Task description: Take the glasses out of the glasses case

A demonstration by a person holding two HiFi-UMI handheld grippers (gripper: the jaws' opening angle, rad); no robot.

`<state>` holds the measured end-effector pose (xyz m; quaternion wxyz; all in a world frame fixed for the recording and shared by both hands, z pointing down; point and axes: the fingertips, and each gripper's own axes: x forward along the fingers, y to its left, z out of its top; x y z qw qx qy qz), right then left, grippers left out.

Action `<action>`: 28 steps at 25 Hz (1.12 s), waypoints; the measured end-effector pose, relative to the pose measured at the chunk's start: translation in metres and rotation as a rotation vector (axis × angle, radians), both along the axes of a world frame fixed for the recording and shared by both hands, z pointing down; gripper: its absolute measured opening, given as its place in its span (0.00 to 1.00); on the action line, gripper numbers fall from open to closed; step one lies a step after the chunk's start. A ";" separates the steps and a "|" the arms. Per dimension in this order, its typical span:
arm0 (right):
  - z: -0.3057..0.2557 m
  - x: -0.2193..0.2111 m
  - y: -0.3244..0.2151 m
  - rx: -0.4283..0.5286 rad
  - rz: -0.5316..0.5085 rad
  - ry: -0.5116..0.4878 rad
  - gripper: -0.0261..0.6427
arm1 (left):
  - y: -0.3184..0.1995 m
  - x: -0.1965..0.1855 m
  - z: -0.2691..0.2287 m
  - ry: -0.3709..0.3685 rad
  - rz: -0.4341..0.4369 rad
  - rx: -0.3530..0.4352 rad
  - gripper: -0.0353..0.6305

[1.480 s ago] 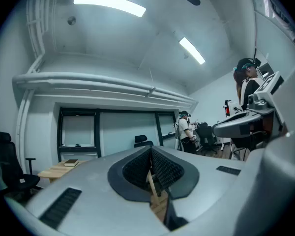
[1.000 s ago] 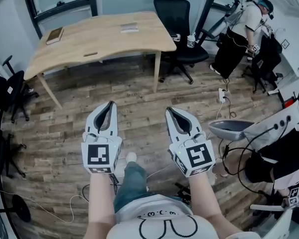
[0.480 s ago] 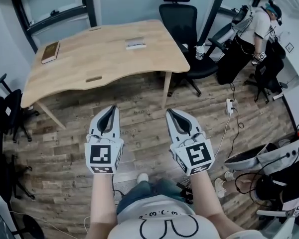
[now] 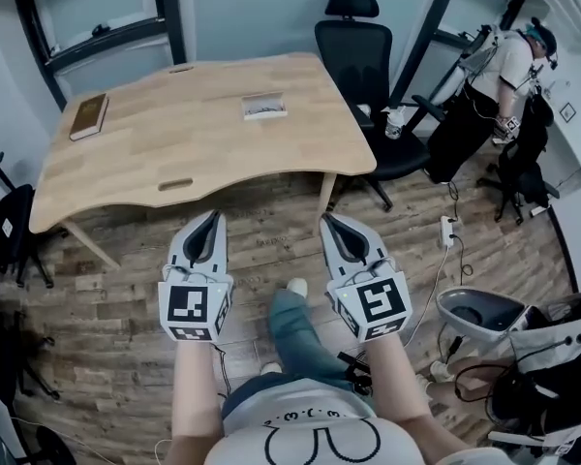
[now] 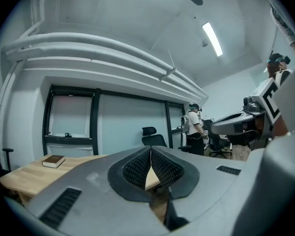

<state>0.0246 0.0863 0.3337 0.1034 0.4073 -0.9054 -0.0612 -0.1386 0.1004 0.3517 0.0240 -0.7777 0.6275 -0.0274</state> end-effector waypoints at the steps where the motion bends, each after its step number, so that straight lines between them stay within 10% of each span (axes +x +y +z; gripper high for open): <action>1: 0.002 -0.002 -0.014 0.000 -0.008 -0.005 0.11 | -0.012 -0.001 0.001 -0.006 -0.004 -0.002 0.08; 19: 0.014 0.012 -0.328 -0.070 -0.033 -0.049 0.11 | -0.313 -0.009 0.026 -0.018 -0.034 -0.132 0.08; 21: 0.021 0.014 -0.347 -0.091 -0.023 -0.054 0.11 | -0.333 -0.008 0.033 0.003 -0.020 -0.159 0.33; 28: 0.053 0.014 -0.403 -0.167 0.020 -0.054 0.11 | -0.401 -0.019 0.060 -0.081 0.023 -0.246 0.32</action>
